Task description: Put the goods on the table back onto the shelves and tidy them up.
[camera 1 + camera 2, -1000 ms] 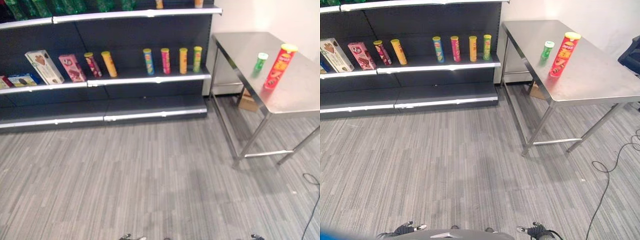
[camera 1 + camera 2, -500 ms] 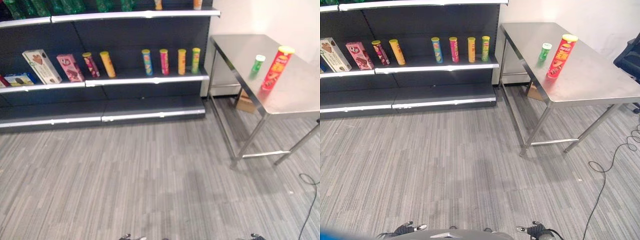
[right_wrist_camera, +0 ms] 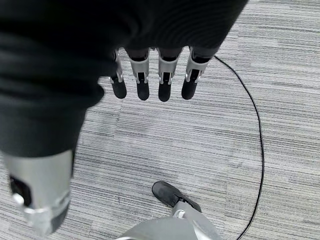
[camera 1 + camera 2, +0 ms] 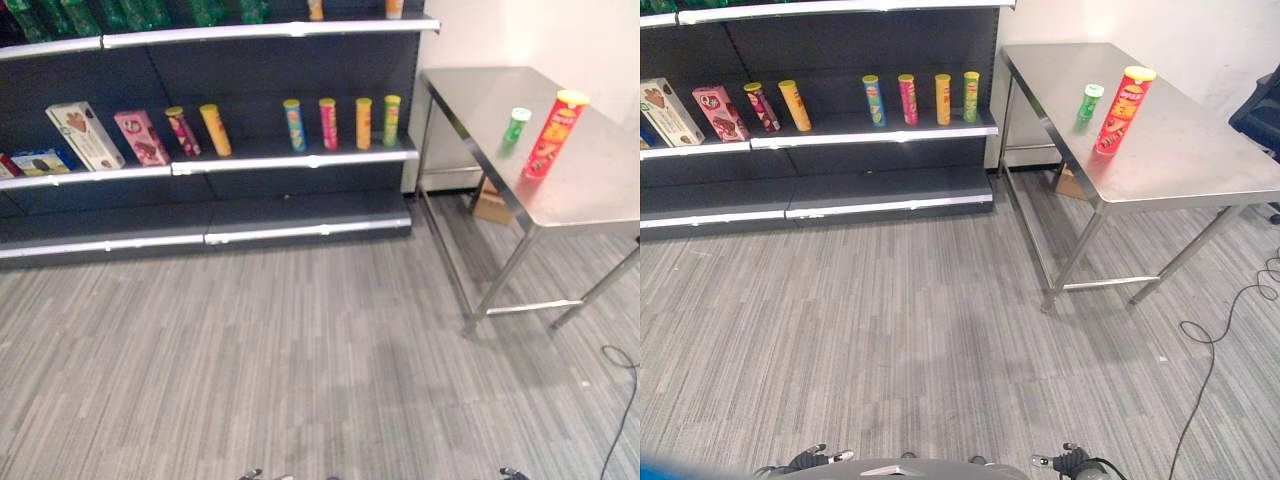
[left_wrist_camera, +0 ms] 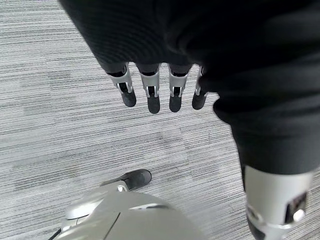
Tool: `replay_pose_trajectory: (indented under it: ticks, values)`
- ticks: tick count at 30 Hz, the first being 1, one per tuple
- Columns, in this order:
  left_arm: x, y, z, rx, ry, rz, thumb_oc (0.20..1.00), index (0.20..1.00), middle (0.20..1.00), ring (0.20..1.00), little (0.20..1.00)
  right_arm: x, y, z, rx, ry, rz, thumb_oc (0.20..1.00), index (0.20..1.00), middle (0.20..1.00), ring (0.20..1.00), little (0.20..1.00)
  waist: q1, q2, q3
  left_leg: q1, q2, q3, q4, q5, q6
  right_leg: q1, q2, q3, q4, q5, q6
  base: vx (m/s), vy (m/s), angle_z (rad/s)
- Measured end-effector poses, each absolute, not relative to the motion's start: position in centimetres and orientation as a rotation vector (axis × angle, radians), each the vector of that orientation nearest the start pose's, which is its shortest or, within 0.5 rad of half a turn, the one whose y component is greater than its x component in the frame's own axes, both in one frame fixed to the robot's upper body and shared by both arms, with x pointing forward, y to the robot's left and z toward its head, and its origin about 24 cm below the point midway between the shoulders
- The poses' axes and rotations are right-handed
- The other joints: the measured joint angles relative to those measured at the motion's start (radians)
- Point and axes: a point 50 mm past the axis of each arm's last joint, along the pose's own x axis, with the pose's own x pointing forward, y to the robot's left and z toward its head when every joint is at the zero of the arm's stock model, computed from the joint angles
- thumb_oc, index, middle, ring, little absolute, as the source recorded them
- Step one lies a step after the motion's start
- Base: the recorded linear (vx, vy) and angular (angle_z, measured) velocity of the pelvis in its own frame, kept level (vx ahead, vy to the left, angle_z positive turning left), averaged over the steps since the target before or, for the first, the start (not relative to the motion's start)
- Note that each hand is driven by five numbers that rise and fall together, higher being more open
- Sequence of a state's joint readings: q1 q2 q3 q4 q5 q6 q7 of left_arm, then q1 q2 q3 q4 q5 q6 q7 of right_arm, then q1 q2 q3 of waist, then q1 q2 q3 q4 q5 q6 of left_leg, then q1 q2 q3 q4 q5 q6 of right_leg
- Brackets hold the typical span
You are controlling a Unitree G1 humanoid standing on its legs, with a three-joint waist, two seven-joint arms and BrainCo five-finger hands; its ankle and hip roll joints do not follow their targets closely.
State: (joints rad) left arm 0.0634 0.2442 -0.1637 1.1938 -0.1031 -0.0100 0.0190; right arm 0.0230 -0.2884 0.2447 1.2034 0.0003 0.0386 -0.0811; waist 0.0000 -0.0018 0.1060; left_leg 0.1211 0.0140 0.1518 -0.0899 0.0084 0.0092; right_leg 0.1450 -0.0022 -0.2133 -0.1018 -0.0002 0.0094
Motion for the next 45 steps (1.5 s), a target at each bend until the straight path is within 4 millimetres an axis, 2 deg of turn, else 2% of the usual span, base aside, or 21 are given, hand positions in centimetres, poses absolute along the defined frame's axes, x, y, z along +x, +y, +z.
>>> replay_pose_trajectory:
  ticks: [15, 17, 18, 19, 21, 22, 24, 26, 27, 29, 32, 34, 35, 36, 38, 39, 40, 41, 43, 44, 45]
  values:
    - [7.3, 23.6, -16.4, 0.232, 1.258, 0.094, 1.000, 1.000, 1.000, 1.000, 1.000, 9.0, -24.8, -15.7, -0.454, 1.245, -0.035, 1.000, 1.000, 1.000, 1.000, 1.000, 0.004, 0.000, 0.000, -0.033, -0.011, 0.028, -0.008, 0.003, 0.011, -0.054, -0.009, 0.035, 0.014, 0.024, 0.013, 0.01, 0.093, -0.07]
    - [8.3, 23.5, -16.2, 0.234, 1.235, 0.091, 1.000, 1.000, 1.000, 1.000, 1.000, 9.8, -25.0, -15.5, -0.461, 1.226, -0.038, 1.000, 1.000, 1.000, 1.000, 1.000, 0.006, 0.010, 0.020, -0.034, -0.006, 0.036, -0.008, -0.003, 0.020, -0.098, -0.012, 0.033, 0.093, 0.017, 0.024, 0.02, 0.141, -0.19]
    - [8.7, 23.6, -16.1, 0.242, 1.226, 0.087, 1.000, 1.000, 1.000, 1.000, 1.000, 10.8, -25.1, -15.2, -0.466, 1.202, -0.040, 1.000, 1.000, 1.000, 1.000, 1.000, 0.007, 0.022, 0.040, -0.037, 0.010, 0.056, -0.008, 0.005, 0.024, -0.143, -0.019, 0.014, 0.174, -0.012, 0.050, 0.08, 0.157, -0.25]
    - [9.4, 24.2, -15.8, 0.260, 1.209, 0.097, 1.000, 1.000, 1.000, 1.000, 1.000, 11.4, -24.7, -15.2, -0.460, 1.187, -0.032, 1.000, 1.000, 1.000, 1.000, 1.000, 0.007, 0.008, 0.051, -0.032, -0.006, 0.061, -0.008, -0.007, 0.035, -0.181, -0.048, -0.020, 0.258, -0.049, 0.071, 0.11, 0.142, -0.23]
    - [9.6, 24.3, -15.8, 0.265, 1.206, 0.096, 1.000, 1.000, 1.000, 1.000, 1.000, 11.5, -24.9, -15.1, -0.464, 1.186, -0.038, 1.000, 1.000, 1.000, 1.000, 1.000, 0.001, 0.010, 0.059, -0.028, -0.008, 0.061, -0.009, -0.008, 0.040, -0.215, -0.063, -0.039, 0.331, -0.054, 0.070, 0.16, 0.087, -0.07]
    - [10.4, 24.2, -15.6, 0.278, 1.189, 0.082, 1.000, 1.000, 1.000, 1.000, 1.000, 11.7, -25.3, -14.9, -0.472, 1.183, -0.048, 1.000, 1.000, 1.000, 1.000, 1.000, -0.001, 0.032, 0.085, -0.011, 0.000, 0.055, -0.008, -0.009, 0.050, -0.308, -0.098, -0.057, 0.531, -0.081, 0.094, 0.19, 0.025, 0.11]
    - [10.3, 24.3, -15.6, 0.281, 1.189, 0.081, 1.000, 1.000, 1.000, 1.000, 1.000, 10.9, -25.5, -15.2, -0.471, 1.210, -0.051, 1.000, 1.000, 1.000, 1.000, 1.000, -0.002, 0.029, 0.082, -0.011, -0.007, 0.054, -0.009, -0.012, 0.054, -0.352, -0.147, -0.049, 0.519, -0.086, 0.113, 0.20, -0.023, 0.13]
    - [10.3, 24.3, -15.6, 0.284, 1.192, 0.081, 1.000, 1.000, 1.000, 1.000, 1.000, 10.7, -25.6, -15.2, -0.473, 1.219, -0.055, 1.000, 1.000, 1.000, 1.000, 1.000, -0.019, 0.021, 0.079, -0.015, -0.009, 0.034, -0.008, -0.014, 0.057, -0.367, -0.174, -0.020, 0.389, -0.081, 0.119, 0.15, -0.036, 0.21]
    - [10.2, 24.4, -15.6, 0.283, 1.195, 0.085, 1.000, 1.000, 1.000, 1.000, 1.000, 10.6, -25.5, -15.2, -0.470, 1.221, -0.052, 1.000, 1.000, 1.000, 1.000, 1.000, -0.025, 0.019, 0.080, -0.022, -0.009, 0.018, -0.008, -0.014, 0.058, -0.360, -0.178, 0.002, 0.306, -0.061, 0.150, 0.27, -0.075, 0.33]
    - [10.0, 24.5, -15.7, 0.289, 1.204, 0.082, 1.000, 1.000, 1.000, 1.000, 1.000, 9.9, -25.4, -15.5, -0.465, 1.240, -0.050, 1.000, 1.000, 1.000, 1.000, 1.000, -0.028, 0.003, 0.078, -0.015, -0.006, 0.002, -0.002, -0.016, 0.056, -0.359, -0.197, 0.011, 0.181, 0.001, 0.164, 0.35, -0.082, 0.15]
    - [10.0, 24.6, -15.7, 0.278, 1.218, 0.100, 1.000, 1.000, 1.000, 1.000, 1.000, 10.1, -25.0, -15.5, -0.459, 1.238, -0.039, 1.000, 1.000, 1.000, 1.000, 1.000, -0.053, -0.027, 0.095, 0.011, 0.007, -0.022, -0.008, -0.045, 0.009, -0.366, -0.234, -0.013, 0.003, 0.088, 0.206, 0.39, -0.071, 0.23]
    - [9.1, 24.7, -15.9, 0.275, 1.243, 0.105, 1.000, 1.000, 1.000, 1.000, 1.000, 8.5, -24.9, -15.9, -0.448, 1.290, -0.035, 1.000, 1.000, 1.000, 1.000, 1.000, -0.066, -0.049, 0.083, 0.063, 0.026, -0.051, -0.009, -0.078, -0.041, -0.330, -0.249, -0.067, 0.048, 0.048, 0.232, 0.39, -0.101, 0.40]
    - [8.8, 24.6, -16.0, 0.274, 1.251, 0.101, 1.000, 1.000, 1.000, 1.000, 1.000, 7.8, -25.1, -16.0, -0.446, 1.307, -0.034, 1.000, 1.000, 1.000, 1.000, 1.000, -0.070, -0.048, 0.077, 0.088, 0.050, -0.065, -0.011, -0.093, -0.065, -0.316, -0.239, -0.074, 0.064, 0.100, 0.210, 0.25, -0.078, 0.45]
    - [8.4, 24.1, -16.2, 0.270, 1.262, 0.087, 1.000, 1.000, 1.000, 1.000, 1.000, 7.1, -25.4, -16.0, -0.451, 1.328, -0.037, 1.000, 1.000, 1.000, 1.000, 1.000, -0.080, -0.031, 0.066, 0.099, 0.091, -0.088, -0.011, -0.112, -0.089, -0.307, -0.211, -0.111, 0.092, 0.103, 0.208, 0.30, -0.111, 0.45]
    - [8.4, 23.3, -16.4, 0.256, 1.266, 0.066, 1.000, 1.000, 1.000, 1.000, 1.000, 7.0, -26.1, -15.9, -0.475, 1.333, -0.035, 1.000, 1.000, 1.000, 1.000, 1.000, -0.070, -0.003, 0.047, 0.125, 0.116, -0.108, 0.014, -0.122, -0.102, -0.277, -0.160, -0.131, 0.089, 0.109, 0.201, 0.39, -0.170, 0.19]
    - [8.0, 22.7, -16.6, 0.245, 1.278, 0.052, 1.000, 1.000, 1.000, 1.000, 1.000, 8.1, -27.0, -15.4, -0.514, 1.302, -0.035, 1.000, 1.000, 1.000, 1.000, 1.000, -0.081, 0.023, 0.032, 0.111, 0.130, -0.092, 0.062, -0.129, -0.080, -0.248, -0.116, -0.142, 0.081, 0.108, 0.190, 0.44, -0.218, 0.33]
    - [8.2, 22.6, -16.6, 0.247, 1.275, 0.048, 1.000, 1.000, 1.000, 1.000, 1.000, 7.9, -27.3, -15.3, -0.517, 1.304, -0.044, 1.000, 1.000, 1.000, 1.000, 1.000, -0.092, 0.028, 0.018, 0.098, 0.157, -0.104, 0.093, -0.156, -0.099, -0.233, -0.091, -0.159, 0.071, 0.104, 0.161, 0.43, -0.211, 0.53]
    - [8.7, 22.5, -16.5, 0.251, 1.257, 0.040, 1.000, 1.000, 1.000, 1.000, 1.000, 7.4, -27.5, -15.3, -0.519, 1.316, -0.047, 1.000, 1.000, 1.000, 1.000, 1.000, -0.083, 0.021, 0.001, 0.089, 0.167, -0.112, 0.116, -0.151, -0.105, -0.230, -0.078, -0.167, 0.066, 0.109, 0.132, 0.37, -0.188, 0.44]
    - [9.2, 22.5, -16.4, 0.257, 1.246, 0.037, 1.000, 1.000, 1.000, 1.000, 1.000, 8.0, -27.6, -15.2, -0.515, 1.296, -0.056, 1.000, 1.000, 1.000, 1.000, 1.000, -0.075, -0.002, -0.018, 0.048, 0.176, -0.108, 0.222, -0.122, -0.149, -0.188, -0.063, -0.181, 0.025, 0.101, 0.117, 0.29, -0.177, 0.10]
    - [7.8, 22.9, -16.6, 0.256, 1.283, 0.048, 1.000, 1.000, 1.000, 1.000, 1.000, 8.2, -27.2, -15.2, -0.515, 1.279, -0.044, 1.000, 1.000, 1.000, 1.000, 1.000, -0.072, -0.032, -0.050, -0.041, 0.189, -0.108, 0.412, -0.093, -0.226, -0.159, -0.051, -0.186, -0.003, 0.093, 0.093, 0.22, -0.163, 0.03]
    - [7.3, 22.8, -16.7, 0.247, 1.293, 0.052, 1.000, 1.000, 1.000, 1.000, 1.000, 8.4, -27.3, -15.1, -0.510, 1.271, -0.056, 1.000, 1.000, 1.000, 1.000, 1.000, -0.060, -0.017, -0.058, -0.081, 0.209, -0.134, 0.484, -0.089, -0.233, -0.157, -0.027, -0.193, 0.021, 0.085, 0.073, 0.30, -0.218, 0.02]
